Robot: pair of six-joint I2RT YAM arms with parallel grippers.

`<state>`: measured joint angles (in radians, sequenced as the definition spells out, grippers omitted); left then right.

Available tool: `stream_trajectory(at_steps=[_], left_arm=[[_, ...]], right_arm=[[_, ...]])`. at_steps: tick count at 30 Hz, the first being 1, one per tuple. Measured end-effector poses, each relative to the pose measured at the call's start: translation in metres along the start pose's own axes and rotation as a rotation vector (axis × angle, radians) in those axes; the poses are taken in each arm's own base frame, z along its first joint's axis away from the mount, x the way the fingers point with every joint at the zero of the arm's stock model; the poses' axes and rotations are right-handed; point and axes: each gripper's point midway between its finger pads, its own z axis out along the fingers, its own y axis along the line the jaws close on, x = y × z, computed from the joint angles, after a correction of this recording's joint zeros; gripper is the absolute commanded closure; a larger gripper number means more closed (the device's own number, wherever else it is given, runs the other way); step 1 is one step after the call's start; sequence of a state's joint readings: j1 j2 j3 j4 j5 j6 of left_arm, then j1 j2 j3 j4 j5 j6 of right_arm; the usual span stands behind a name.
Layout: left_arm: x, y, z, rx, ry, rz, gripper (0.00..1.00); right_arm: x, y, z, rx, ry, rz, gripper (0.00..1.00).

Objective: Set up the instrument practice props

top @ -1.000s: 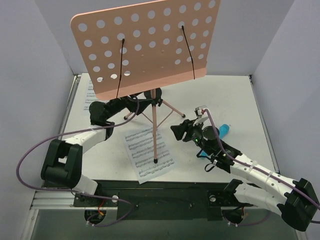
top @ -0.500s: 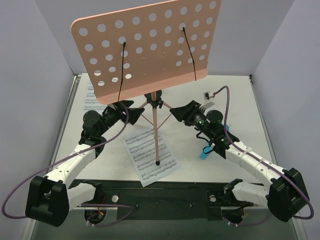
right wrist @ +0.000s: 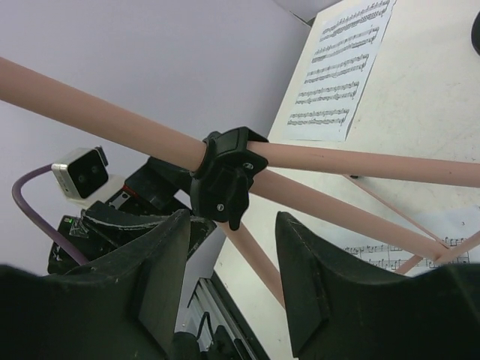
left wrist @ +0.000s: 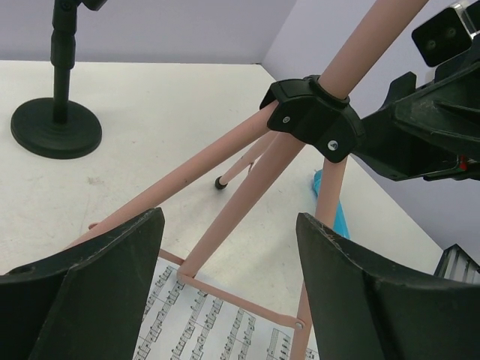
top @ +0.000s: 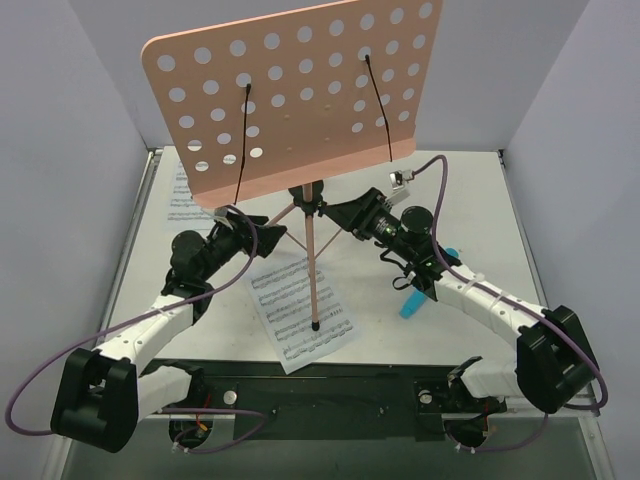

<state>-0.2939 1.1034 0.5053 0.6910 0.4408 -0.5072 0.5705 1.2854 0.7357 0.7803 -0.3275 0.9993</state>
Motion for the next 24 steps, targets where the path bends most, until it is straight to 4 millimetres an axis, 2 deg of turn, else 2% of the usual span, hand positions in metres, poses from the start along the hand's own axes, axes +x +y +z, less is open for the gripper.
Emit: stream_trajectory(at_steps=[7,10,12,15,24], left_arm=[[0.003,0.001,0.005,0.008,-0.007,-0.039,0.2],[0.005,0.001,0.008,0.013,-0.006,-0.05,0.2],[0.006,0.001,0.008,0.014,-0.005,-0.054,0.2],[0.006,0.001,0.009,0.014,-0.006,-0.056,0.2],[0.01,0.003,0.01,0.012,0.005,-0.061,0.2]], right_arm=[[-0.003,0.001,0.016,-0.005,0.004,0.022,0.62],[-0.003,0.0,0.021,-0.004,0.01,0.026,0.69],[-0.002,-0.001,0.023,-0.001,0.014,0.029,0.77],[-0.001,-0.002,0.026,-0.001,0.019,0.044,0.99],[-0.003,0.0,0.027,0.022,0.009,0.197,1.0]])
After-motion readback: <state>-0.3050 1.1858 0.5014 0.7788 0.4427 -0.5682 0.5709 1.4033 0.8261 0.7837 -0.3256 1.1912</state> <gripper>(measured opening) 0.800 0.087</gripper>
